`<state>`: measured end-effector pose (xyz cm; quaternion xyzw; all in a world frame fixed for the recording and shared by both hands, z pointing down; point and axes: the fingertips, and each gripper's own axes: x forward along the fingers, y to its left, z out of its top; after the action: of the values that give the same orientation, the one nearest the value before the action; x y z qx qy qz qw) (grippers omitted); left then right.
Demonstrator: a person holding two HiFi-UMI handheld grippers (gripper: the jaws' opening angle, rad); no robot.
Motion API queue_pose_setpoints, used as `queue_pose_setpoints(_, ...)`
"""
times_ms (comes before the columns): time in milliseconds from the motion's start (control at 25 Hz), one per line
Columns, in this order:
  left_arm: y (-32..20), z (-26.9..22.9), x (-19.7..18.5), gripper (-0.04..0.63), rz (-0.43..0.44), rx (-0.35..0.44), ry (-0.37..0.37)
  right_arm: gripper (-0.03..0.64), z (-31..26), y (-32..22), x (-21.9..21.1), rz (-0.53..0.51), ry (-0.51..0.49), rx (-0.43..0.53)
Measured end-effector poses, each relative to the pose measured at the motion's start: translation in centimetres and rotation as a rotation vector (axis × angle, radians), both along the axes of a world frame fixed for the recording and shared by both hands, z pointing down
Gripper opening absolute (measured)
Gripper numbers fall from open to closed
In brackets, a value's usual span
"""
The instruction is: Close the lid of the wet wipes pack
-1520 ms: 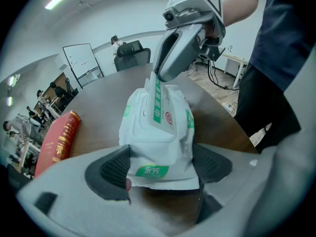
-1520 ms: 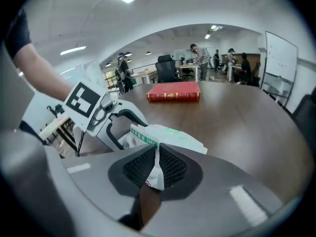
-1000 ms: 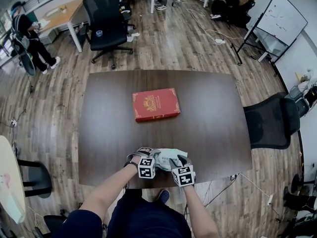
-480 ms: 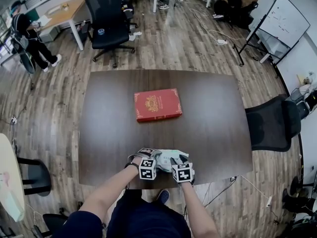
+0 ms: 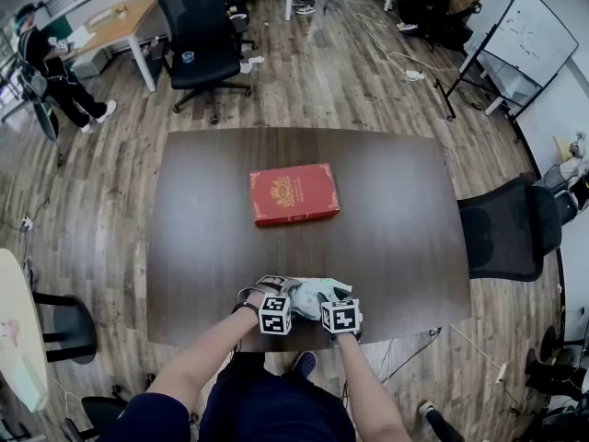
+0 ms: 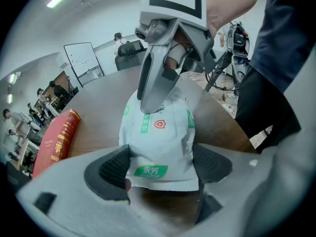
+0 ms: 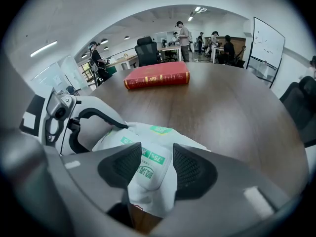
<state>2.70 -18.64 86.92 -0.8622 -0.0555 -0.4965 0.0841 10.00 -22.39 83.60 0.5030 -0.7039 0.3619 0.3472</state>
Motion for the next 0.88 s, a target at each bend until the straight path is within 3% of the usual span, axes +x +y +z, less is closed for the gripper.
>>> queue_pose_setpoints(600,0.3,0.1,0.1,0.388,-0.004,-0.003,-0.010,0.234,0.0,0.4,0.5,0.043,-0.045,0.019)
queue_pose_setpoints(880,0.0,0.1,0.1,0.388,-0.001,-0.010,-0.007,0.309,-2.0,0.7,1.3,0.044,-0.085,0.044)
